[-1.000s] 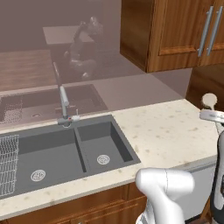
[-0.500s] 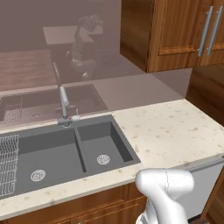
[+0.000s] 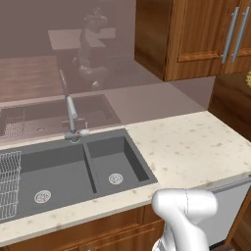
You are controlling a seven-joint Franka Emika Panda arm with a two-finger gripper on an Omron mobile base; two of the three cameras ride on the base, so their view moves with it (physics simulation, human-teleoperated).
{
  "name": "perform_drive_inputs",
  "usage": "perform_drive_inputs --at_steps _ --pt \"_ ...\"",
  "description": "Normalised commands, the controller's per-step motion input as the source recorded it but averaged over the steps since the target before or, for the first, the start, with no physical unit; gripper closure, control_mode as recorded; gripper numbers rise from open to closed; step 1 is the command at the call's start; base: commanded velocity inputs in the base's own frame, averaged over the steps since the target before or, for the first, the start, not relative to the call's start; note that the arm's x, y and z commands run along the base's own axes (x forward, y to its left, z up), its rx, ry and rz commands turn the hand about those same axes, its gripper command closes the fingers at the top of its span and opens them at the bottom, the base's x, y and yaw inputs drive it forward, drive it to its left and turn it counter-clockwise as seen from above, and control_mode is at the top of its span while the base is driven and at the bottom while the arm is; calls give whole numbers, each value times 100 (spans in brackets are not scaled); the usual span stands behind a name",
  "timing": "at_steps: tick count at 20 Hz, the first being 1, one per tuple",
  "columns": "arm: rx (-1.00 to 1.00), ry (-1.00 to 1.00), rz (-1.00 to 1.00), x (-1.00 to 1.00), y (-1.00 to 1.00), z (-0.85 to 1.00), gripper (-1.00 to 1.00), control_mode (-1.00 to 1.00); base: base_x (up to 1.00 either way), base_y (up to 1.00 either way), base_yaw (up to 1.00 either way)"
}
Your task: Grab the spray bottle from the cabinet, then place it next to the cutting board for sanitizing. Then grab the dish brush from the countertop next to the sink and place it next to the cutting board.
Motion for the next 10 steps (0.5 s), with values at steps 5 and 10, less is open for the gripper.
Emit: perform_drive_inputs --at_steps 5,10 --pt "0 -20 0 -8 21 0 100 -100 0 0 0" --pt "1 -17 3 -34 24 -18 100 -100 0 0 0"
